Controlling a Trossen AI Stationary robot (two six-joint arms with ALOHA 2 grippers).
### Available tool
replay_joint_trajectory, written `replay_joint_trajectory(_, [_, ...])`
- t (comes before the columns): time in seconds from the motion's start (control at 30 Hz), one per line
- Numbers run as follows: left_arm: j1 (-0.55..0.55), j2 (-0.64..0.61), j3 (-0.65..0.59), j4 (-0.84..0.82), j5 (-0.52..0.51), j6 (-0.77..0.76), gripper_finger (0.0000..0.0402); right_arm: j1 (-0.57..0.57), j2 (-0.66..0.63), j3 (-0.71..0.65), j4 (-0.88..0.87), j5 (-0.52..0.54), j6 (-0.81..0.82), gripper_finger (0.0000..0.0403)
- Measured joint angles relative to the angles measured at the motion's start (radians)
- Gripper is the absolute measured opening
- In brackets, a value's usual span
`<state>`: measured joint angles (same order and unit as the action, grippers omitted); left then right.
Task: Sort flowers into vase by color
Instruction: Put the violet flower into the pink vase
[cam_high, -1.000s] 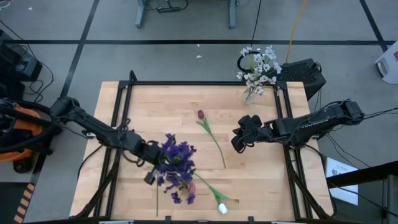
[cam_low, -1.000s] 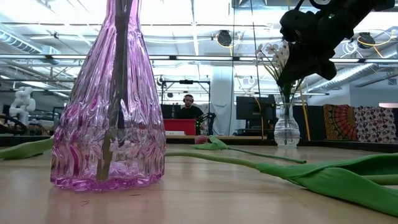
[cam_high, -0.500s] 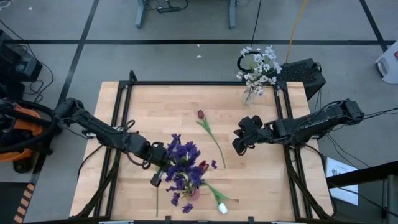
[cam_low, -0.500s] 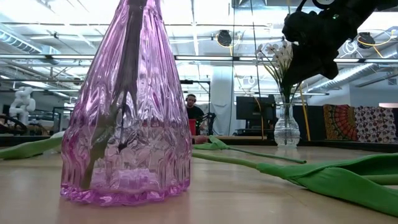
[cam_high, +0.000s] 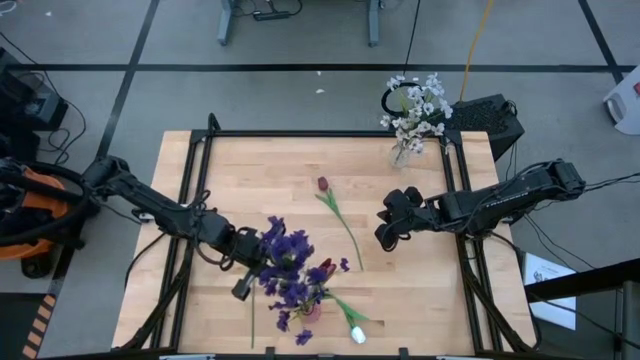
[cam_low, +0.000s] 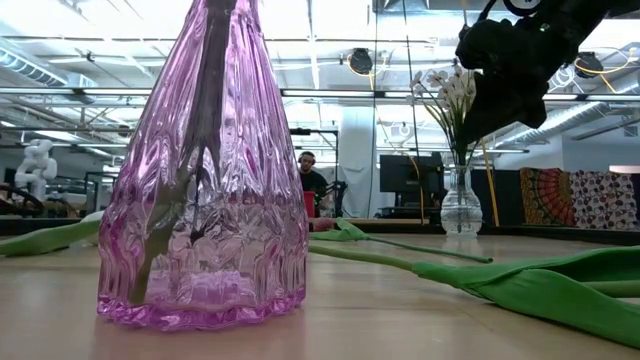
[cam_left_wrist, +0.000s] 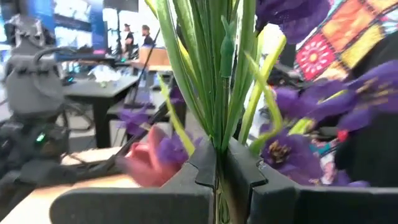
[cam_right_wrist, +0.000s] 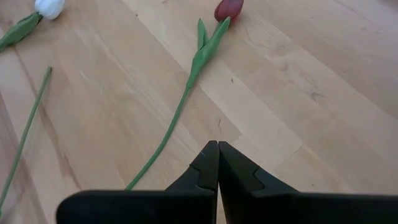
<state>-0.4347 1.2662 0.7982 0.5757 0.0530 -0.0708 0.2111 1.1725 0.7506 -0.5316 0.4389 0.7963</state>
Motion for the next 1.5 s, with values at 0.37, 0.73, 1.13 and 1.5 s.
replay_joint_trajectory(0.37, [-0.001,0.022,0.000,0.004,0.051,-0.001,0.0013,0.000,0.000,0.000,0.004,0.001,0.003,0.0000])
replay_joint_trajectory(0.73, [-0.026,0.029,0.000,0.046,0.050,0.001,0.0013,0.000,0.000,0.000,0.003,0.003,0.003,0.0000])
replay_joint_trajectory(1.13, [-0.032,0.109,-0.001,0.122,0.023,0.006,0.0013,0.000,0.000,0.000,0.004,0.005,0.003,0.0000])
replay_joint_trajectory(1.5, [-0.037,0.135,-0.001,0.106,0.021,0.008,0.0013,0.000,0.000,0.000,0.004,0.005,0.026,0.0000])
